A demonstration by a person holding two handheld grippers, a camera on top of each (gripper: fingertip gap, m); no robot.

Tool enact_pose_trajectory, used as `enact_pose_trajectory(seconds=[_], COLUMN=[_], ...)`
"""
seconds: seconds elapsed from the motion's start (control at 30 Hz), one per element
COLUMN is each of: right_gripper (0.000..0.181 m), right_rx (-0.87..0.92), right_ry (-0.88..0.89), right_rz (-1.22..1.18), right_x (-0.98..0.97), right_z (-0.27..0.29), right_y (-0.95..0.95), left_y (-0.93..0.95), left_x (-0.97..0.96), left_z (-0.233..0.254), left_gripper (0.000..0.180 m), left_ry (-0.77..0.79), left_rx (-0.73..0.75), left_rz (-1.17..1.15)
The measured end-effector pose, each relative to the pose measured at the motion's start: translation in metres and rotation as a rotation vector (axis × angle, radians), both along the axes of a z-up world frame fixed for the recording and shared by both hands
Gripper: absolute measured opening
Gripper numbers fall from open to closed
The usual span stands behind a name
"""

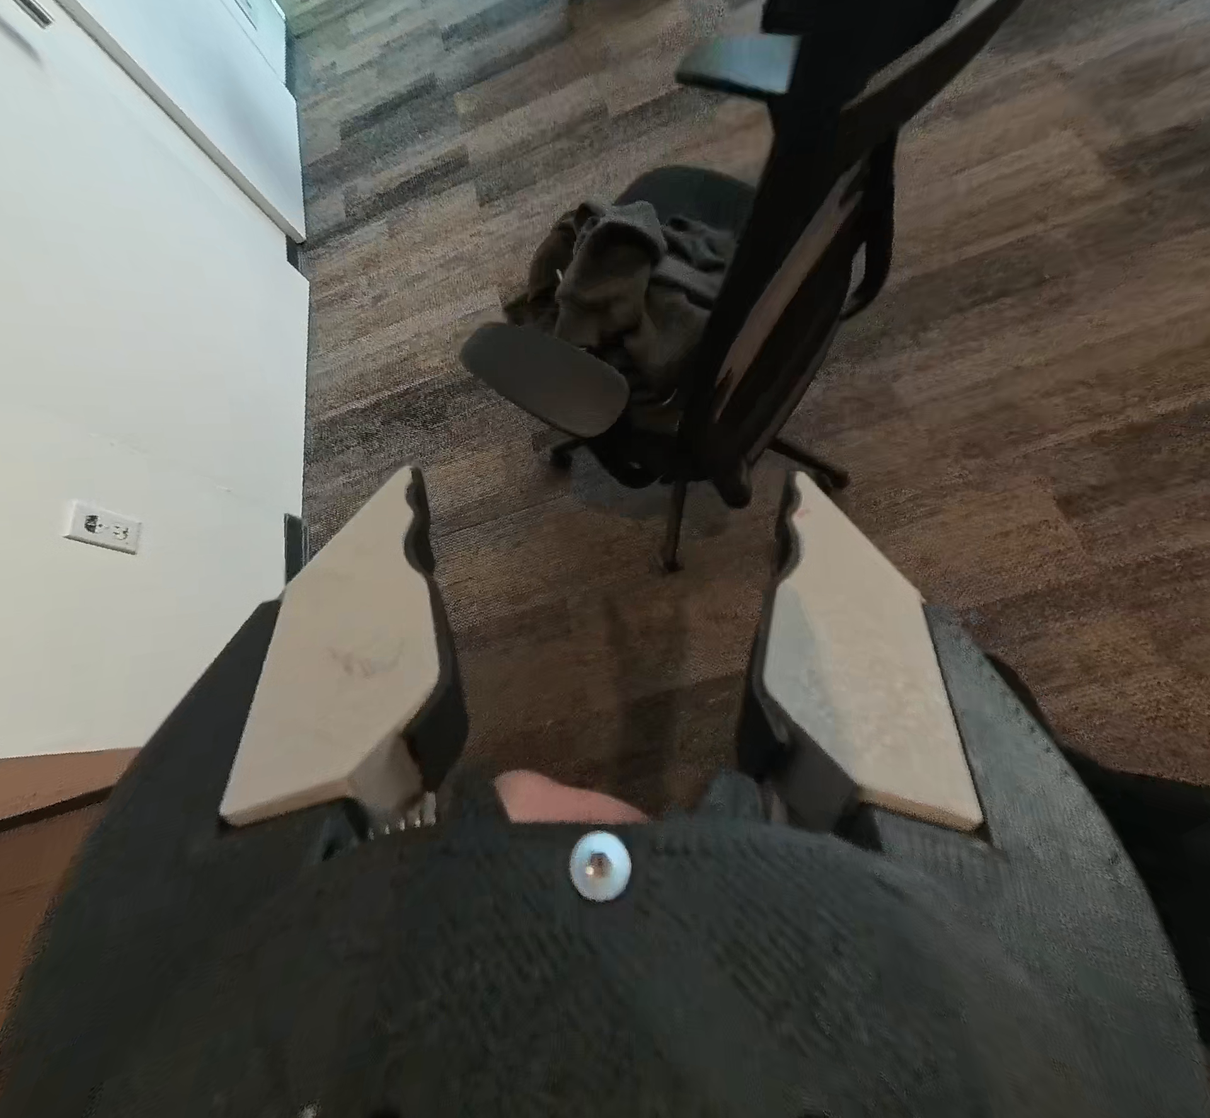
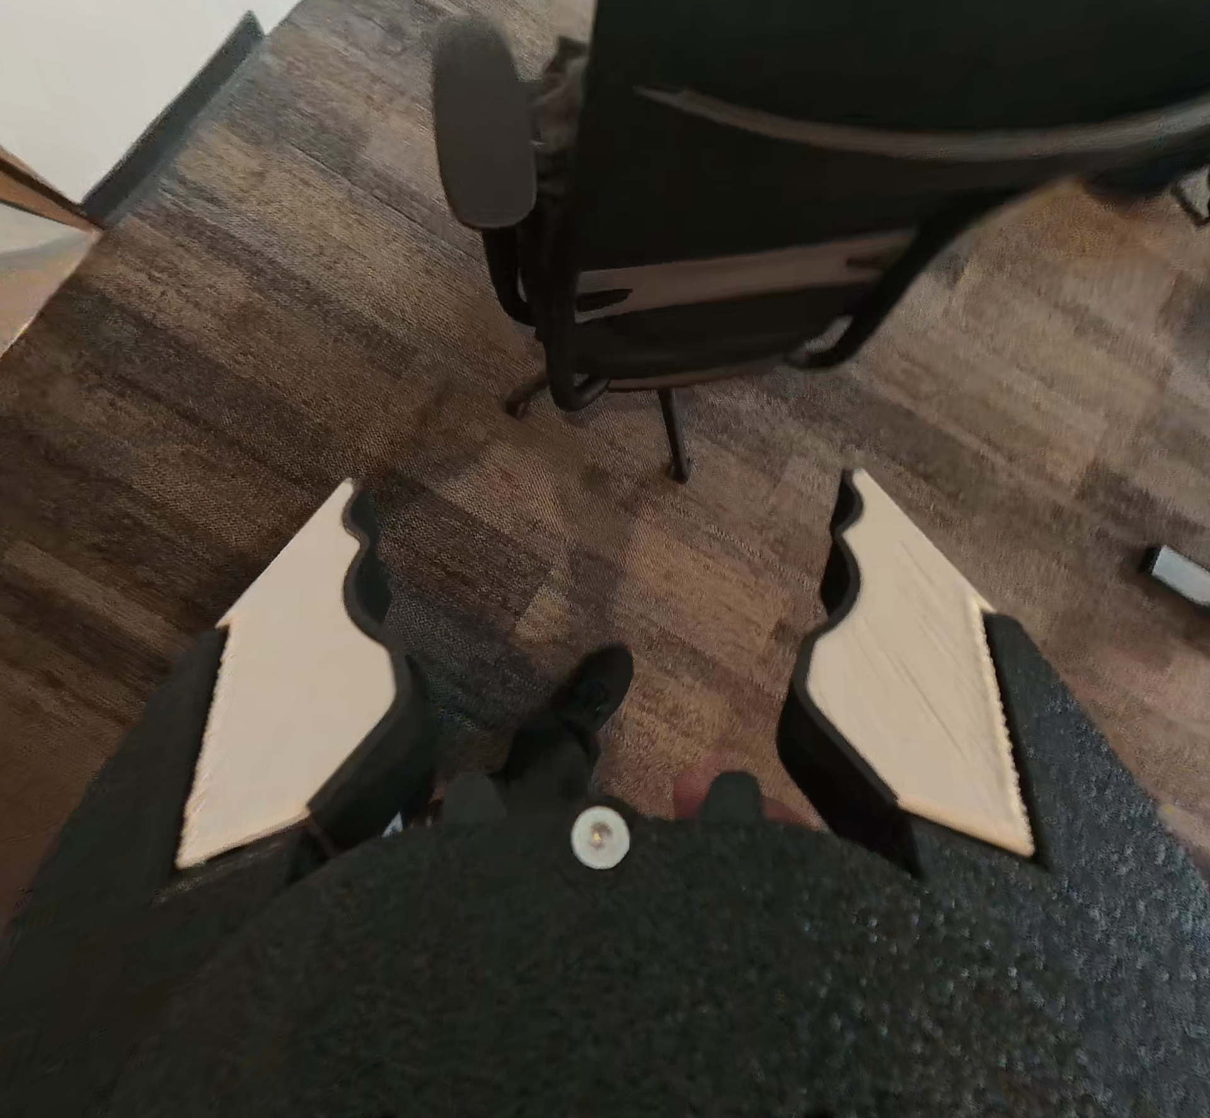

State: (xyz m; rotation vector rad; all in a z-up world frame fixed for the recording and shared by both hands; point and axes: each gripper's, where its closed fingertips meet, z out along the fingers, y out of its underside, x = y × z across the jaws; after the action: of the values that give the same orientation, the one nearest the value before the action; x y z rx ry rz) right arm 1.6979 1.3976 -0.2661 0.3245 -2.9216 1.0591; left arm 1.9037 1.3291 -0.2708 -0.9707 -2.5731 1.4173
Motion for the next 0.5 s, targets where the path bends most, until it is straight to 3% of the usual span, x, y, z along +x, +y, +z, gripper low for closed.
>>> enact_pose_trajectory(seconds=[0.27,0.5], right_gripper=[0.136,0.136], right_rx=[0.06,0.121], right_ry=[-0.126,-0.185], right_rz=[-0.155,-0.162], right_x=[-0.098,-0.194], right_z=[-0.041,-0.09], right_y=[0.006,-0.023], left_y=[-0.035,-0.068], left_x=[-0.037,-0.054], left_z=[-0.062,-0.125], left_gripper=[0.106,0.105], left_ry=[-0.109,-0.306], left_rx=[0.14,0.253], left_rz=[-0.031,0.044])
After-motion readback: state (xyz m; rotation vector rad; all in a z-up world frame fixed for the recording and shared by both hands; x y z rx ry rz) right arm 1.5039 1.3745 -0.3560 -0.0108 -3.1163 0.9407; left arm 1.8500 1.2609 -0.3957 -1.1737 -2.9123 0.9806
